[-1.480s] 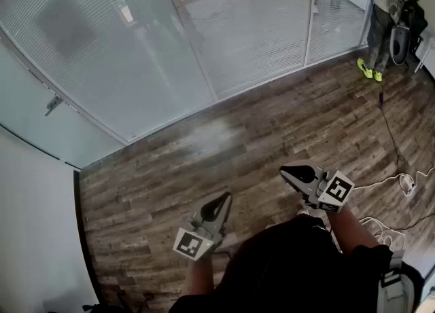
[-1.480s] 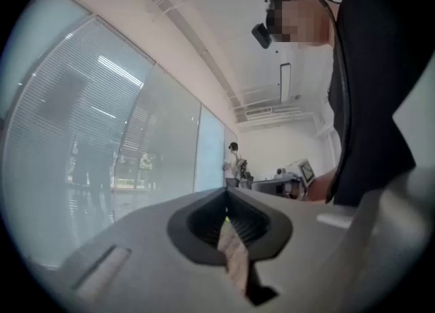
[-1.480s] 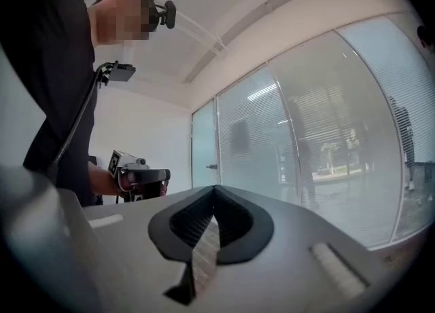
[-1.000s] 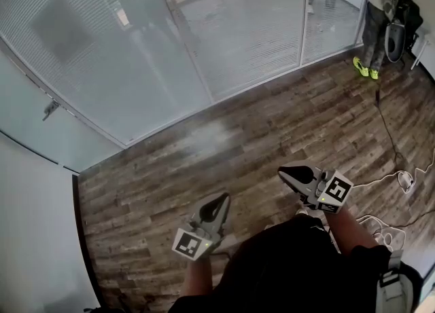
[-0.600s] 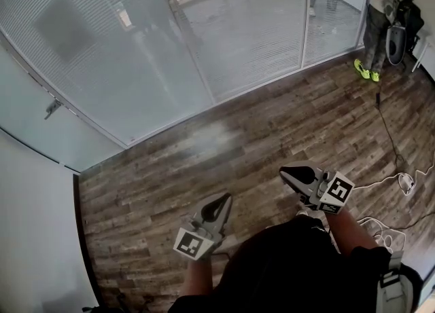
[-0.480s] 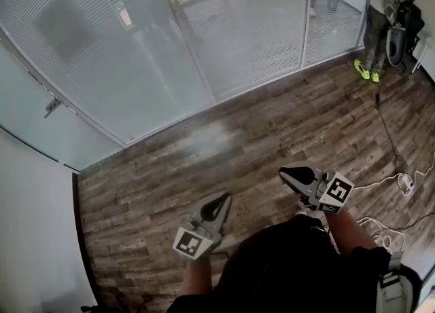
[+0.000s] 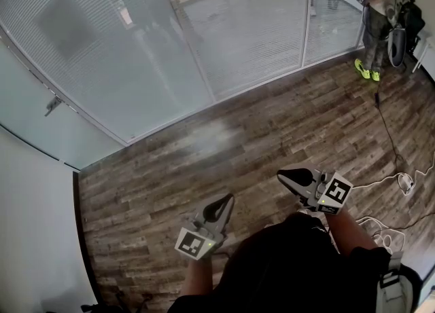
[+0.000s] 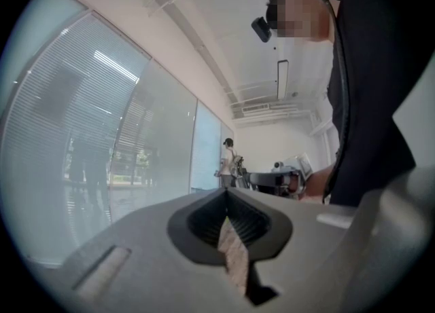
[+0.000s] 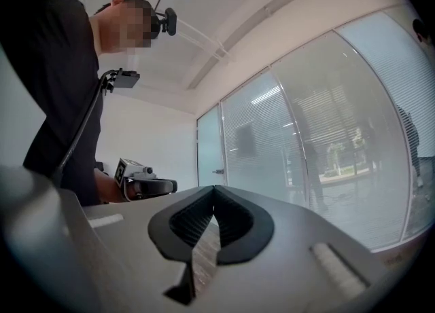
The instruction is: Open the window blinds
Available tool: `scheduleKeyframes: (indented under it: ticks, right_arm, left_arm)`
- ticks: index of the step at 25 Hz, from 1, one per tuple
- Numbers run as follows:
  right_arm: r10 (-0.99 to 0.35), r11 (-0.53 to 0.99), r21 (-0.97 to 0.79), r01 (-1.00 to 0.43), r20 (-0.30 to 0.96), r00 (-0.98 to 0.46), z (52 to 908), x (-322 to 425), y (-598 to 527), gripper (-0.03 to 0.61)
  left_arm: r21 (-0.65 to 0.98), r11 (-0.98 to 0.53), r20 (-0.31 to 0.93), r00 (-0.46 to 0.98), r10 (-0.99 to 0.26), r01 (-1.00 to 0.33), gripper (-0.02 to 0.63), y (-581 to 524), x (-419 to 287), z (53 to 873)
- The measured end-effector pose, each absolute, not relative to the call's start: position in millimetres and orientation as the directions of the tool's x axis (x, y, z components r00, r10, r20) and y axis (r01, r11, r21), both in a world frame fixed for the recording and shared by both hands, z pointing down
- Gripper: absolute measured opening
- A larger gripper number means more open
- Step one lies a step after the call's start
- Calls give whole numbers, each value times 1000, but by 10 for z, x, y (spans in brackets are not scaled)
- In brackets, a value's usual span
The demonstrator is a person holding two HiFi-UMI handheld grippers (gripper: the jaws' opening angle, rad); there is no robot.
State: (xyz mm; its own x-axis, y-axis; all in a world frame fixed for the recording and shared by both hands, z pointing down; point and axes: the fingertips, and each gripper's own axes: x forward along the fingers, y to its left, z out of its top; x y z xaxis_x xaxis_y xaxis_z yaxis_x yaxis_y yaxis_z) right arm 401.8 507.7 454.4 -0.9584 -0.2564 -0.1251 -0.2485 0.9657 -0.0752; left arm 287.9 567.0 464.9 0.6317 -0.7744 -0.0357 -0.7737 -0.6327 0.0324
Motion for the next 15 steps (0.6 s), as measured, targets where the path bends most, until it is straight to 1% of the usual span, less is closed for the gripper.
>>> scheduleKeyframes:
  ticks: [3,9,15]
  right_arm:
    - [-225,974,-46,-222,-83,-971,4539,3943,5205,6]
    - [-227,973,-51,-223,-69,-972,4620,4013,5322,6]
    - [-230,972,-53,-227,-72,-970,4631,4001,5301,6]
  left_arm:
    - [38,-637,-45,636,-770,-770,5,5680,2883,4639]
    - [52,-663,-40,662,-748,-746,5,5744,3060,4719]
    - [59,-669,-29,669,-743,-741,5,5723,3061,4740]
